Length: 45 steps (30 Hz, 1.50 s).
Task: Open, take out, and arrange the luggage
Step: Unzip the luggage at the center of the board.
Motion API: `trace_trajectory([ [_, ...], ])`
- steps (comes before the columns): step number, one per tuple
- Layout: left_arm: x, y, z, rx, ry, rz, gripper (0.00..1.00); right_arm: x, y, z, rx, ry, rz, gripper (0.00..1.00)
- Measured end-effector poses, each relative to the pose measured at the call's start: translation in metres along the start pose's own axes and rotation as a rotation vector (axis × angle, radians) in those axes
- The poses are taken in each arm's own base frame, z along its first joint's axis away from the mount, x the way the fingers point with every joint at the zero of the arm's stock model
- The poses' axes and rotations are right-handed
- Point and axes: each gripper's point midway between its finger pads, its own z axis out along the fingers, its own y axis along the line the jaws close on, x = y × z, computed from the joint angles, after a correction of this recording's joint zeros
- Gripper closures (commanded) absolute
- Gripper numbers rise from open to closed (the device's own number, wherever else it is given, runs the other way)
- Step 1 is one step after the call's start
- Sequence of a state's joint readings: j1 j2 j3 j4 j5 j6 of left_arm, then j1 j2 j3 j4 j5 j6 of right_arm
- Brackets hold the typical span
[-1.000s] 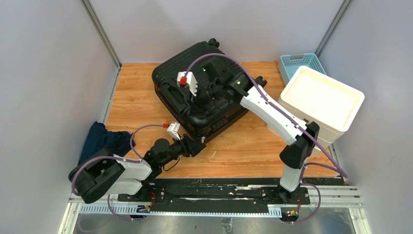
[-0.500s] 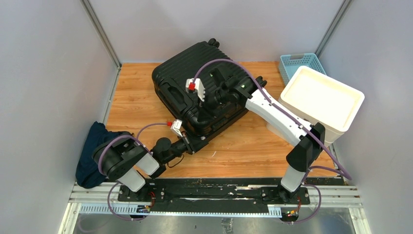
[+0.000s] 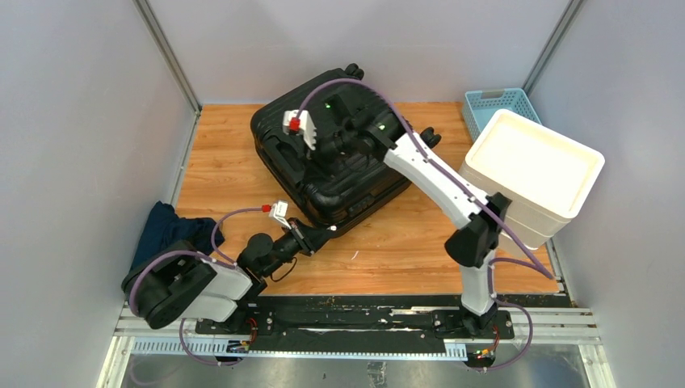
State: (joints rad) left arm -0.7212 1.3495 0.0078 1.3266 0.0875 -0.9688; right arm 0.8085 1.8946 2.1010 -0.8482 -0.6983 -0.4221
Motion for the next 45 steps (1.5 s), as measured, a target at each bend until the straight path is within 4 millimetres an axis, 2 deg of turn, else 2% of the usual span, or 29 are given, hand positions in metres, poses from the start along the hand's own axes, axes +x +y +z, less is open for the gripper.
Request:
trace_trajectory([
  [3,-0.002,0.001,-0.002,-0.017,-0.006,0.014,1.0,-0.015,-0.008,0.025,0.016,-0.004,-0.022,0.59],
  [5,-0.004,0.002,-0.004,-0.031,-0.011,0.021,1.0,-0.018,-0.014,0.042,0.033,0.003,-0.02,0.58],
  [7,-0.006,0.003,-0.005,-0.042,-0.014,0.029,1.0,-0.014,-0.021,0.057,0.057,0.021,-0.009,0.55],
  [9,-0.007,0.004,-0.008,-0.054,-0.017,0.038,1.0,-0.005,-0.031,0.069,0.096,0.051,0.004,0.44],
  [10,-0.009,0.005,-0.009,-0.063,-0.02,0.043,1.0,0.0,-0.038,0.074,0.12,0.066,0.01,0.41],
  [13,-0.014,0.007,-0.015,-0.091,-0.035,0.062,1.0,0.018,-0.056,0.083,0.19,0.119,0.024,0.38],
  [14,-0.016,0.007,-0.018,-0.103,-0.043,0.074,1.0,0.018,-0.059,0.086,0.2,0.117,0.018,0.38],
  [19,-0.029,0.003,-0.03,-0.116,-0.088,0.105,1.0,0.022,-0.067,0.089,0.27,0.147,-0.026,0.37],
  [24,-0.03,0.0,-0.038,-0.114,-0.086,0.111,1.0,0.028,-0.068,0.087,0.31,0.168,-0.08,0.39],
  [27,-0.027,0.004,-0.04,-0.129,-0.072,0.119,1.0,0.035,-0.068,0.078,0.34,0.196,-0.097,0.4],
  [35,-0.01,0.037,-0.055,-0.261,0.007,0.171,1.0,0.061,-0.07,0.038,0.393,0.275,-0.065,0.39],
  [36,-0.01,0.038,-0.056,-0.265,0.005,0.174,0.95,0.064,-0.069,0.033,0.39,0.279,-0.061,0.38],
  [37,-0.011,0.037,-0.057,-0.262,0.001,0.18,0.8,0.067,-0.067,0.028,0.381,0.283,-0.055,0.38],
  [40,-0.015,0.031,-0.059,-0.241,-0.011,0.208,0.45,0.071,-0.055,0.015,0.33,0.276,-0.048,0.37],
  [42,-0.019,0.027,-0.061,-0.238,-0.006,0.239,0.29,0.067,-0.042,0.004,0.281,0.252,-0.044,0.36],
  [45,-0.032,0.01,-0.059,-0.216,-0.008,0.296,0.14,0.061,-0.013,-0.016,0.185,0.2,-0.036,0.36],
])
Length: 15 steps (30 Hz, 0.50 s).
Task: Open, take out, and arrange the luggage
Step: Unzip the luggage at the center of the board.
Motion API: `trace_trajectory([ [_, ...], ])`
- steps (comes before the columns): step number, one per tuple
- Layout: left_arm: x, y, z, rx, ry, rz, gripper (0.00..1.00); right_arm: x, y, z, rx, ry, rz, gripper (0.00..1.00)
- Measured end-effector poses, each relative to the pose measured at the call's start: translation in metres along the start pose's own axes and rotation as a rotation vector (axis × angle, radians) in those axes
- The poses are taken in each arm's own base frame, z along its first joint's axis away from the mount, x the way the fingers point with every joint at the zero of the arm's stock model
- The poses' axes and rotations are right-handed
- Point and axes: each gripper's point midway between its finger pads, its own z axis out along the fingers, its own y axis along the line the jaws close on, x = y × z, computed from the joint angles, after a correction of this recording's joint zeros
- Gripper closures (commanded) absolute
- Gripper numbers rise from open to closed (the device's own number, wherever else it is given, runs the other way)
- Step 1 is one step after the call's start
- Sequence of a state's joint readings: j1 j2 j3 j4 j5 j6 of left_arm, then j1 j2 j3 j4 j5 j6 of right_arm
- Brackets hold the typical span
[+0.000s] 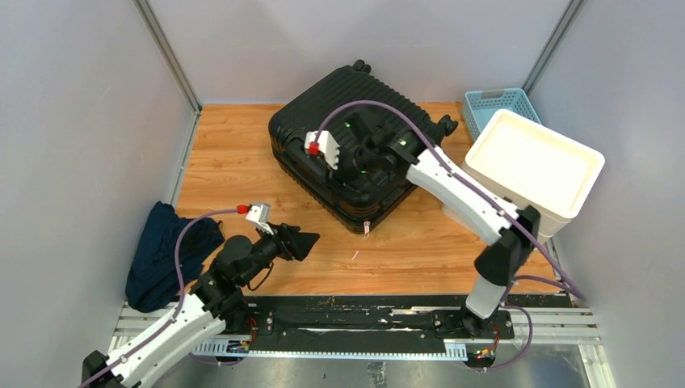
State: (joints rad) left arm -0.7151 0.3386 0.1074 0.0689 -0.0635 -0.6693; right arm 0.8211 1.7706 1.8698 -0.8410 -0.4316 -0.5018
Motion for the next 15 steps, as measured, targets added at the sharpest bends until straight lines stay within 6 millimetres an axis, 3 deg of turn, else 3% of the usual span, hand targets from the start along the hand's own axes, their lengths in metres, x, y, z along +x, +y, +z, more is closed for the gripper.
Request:
trace_trajectory([
  [4,-0.043,-0.032,0.002,0.061,-0.029,0.094,0.09,-0.003,0.038,-0.037,-0.118,-0.096,-0.017,0.36],
  [7,-0.072,-0.049,0.014,0.114,-0.013,0.167,0.11,0.013,0.067,-0.058,-0.208,-0.147,-0.029,0.36],
  [11,-0.097,-0.03,0.036,0.117,-0.003,0.086,0.15,0.057,0.102,-0.057,-0.317,-0.161,0.014,0.37],
  [15,-0.094,-0.001,0.047,0.049,0.003,-0.11,0.39,0.098,0.112,-0.05,-0.36,-0.18,0.13,0.4],
])
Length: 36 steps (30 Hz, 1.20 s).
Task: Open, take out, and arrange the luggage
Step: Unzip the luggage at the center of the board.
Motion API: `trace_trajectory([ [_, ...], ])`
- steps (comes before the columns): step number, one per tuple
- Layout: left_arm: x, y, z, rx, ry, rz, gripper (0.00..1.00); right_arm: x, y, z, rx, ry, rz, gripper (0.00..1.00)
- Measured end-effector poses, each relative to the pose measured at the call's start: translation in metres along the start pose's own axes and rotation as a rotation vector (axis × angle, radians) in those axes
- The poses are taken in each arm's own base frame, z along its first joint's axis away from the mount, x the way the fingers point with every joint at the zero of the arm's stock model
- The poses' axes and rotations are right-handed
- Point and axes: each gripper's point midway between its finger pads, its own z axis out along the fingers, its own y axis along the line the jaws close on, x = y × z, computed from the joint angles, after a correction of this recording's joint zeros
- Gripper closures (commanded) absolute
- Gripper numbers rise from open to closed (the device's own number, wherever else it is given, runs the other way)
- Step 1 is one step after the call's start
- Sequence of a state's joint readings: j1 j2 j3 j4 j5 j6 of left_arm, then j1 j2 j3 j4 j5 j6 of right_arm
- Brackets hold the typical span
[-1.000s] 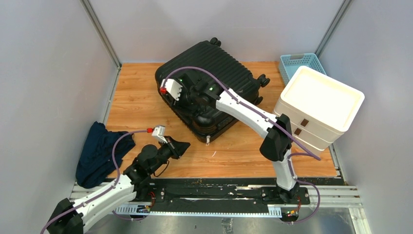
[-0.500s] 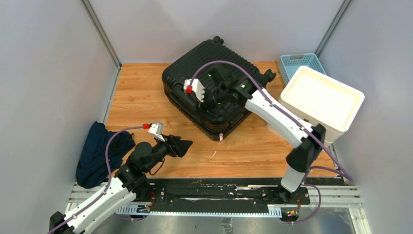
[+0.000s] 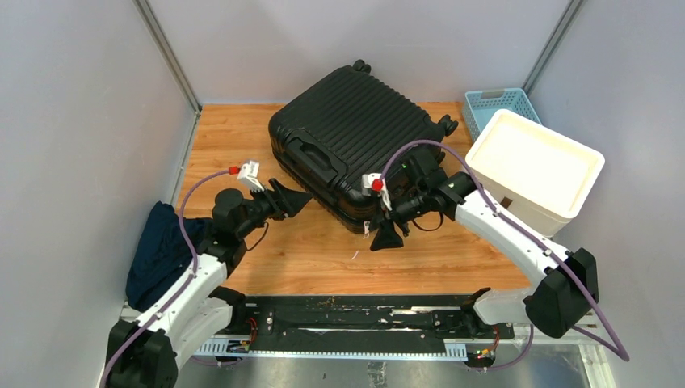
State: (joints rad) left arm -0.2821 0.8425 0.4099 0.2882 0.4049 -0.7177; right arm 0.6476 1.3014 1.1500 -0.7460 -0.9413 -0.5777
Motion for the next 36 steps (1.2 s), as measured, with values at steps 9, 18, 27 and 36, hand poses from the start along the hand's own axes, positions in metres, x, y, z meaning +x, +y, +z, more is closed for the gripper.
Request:
trace_trajectory([
  [9,-0.01,0.026,0.0,-0.099,-0.169,-0.243,0.46,0.022,-0.004,0.016,-0.054,-0.11,0.031,0.39],
  [18,-0.015,0.042,0.021,-0.117,-0.223,-0.364,0.46,0.034,-0.013,0.029,-0.036,-0.15,0.062,0.39],
  [27,-0.017,0.054,0.032,-0.136,-0.255,-0.426,0.53,0.045,-0.024,0.033,0.023,-0.164,0.181,0.39],
  [36,-0.011,0.063,0.047,-0.123,-0.249,-0.482,0.52,0.048,-0.034,0.024,0.094,-0.181,0.255,0.39],
])
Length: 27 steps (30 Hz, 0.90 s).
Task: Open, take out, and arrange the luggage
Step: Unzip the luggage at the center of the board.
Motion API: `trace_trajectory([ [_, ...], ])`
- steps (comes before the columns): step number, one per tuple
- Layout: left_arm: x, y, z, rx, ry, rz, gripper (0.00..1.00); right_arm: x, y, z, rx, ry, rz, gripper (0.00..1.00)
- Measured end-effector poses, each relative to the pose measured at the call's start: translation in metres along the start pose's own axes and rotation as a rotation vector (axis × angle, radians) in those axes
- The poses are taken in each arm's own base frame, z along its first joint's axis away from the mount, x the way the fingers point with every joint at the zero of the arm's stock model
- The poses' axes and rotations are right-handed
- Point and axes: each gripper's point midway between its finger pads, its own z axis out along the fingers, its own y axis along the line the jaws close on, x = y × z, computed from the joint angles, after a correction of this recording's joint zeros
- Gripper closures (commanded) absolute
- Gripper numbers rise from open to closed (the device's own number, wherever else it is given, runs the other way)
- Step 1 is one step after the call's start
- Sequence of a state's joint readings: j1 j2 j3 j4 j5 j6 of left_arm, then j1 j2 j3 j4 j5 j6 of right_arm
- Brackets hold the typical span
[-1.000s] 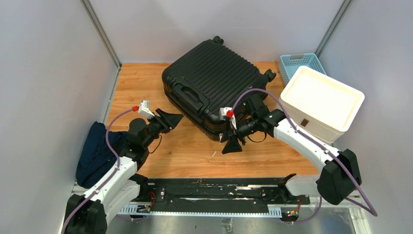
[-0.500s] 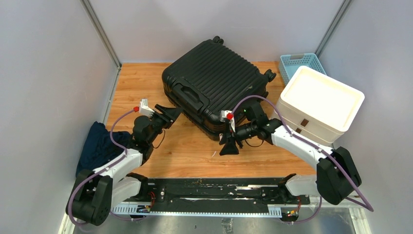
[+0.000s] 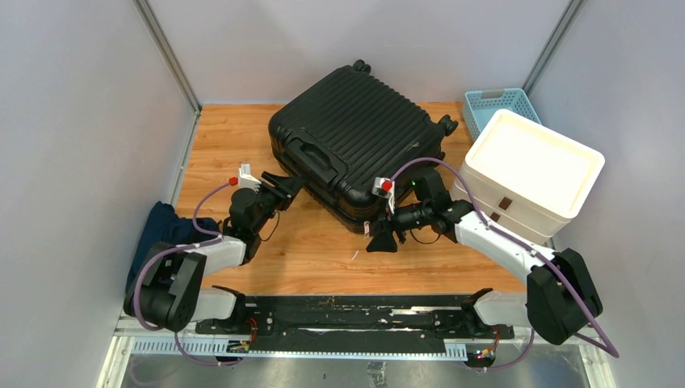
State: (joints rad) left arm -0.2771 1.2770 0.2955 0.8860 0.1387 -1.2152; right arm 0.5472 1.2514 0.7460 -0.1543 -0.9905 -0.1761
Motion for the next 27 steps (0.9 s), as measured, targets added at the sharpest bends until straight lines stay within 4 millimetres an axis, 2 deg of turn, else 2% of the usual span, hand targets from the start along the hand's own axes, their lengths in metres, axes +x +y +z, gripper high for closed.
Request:
trace_trajectory([
  [5,0.002,0.002,0.01,0.005,0.01,-0.028,0.55,0.008,-0.011,-0.001,0.061,0.009,0.035,0.39],
  [8,0.002,0.0,0.014,0.018,0.011,-0.048,0.68,0.011,-0.02,-0.002,0.116,0.007,0.068,0.39],
  [17,0.007,-0.003,0.025,0.082,0.034,-0.142,0.96,0.02,-0.046,0.003,0.244,-0.066,0.133,0.4],
  [27,0.008,-0.008,0.025,0.121,0.041,-0.184,1.0,0.007,-0.054,0.01,0.248,-0.219,0.149,0.47],
])
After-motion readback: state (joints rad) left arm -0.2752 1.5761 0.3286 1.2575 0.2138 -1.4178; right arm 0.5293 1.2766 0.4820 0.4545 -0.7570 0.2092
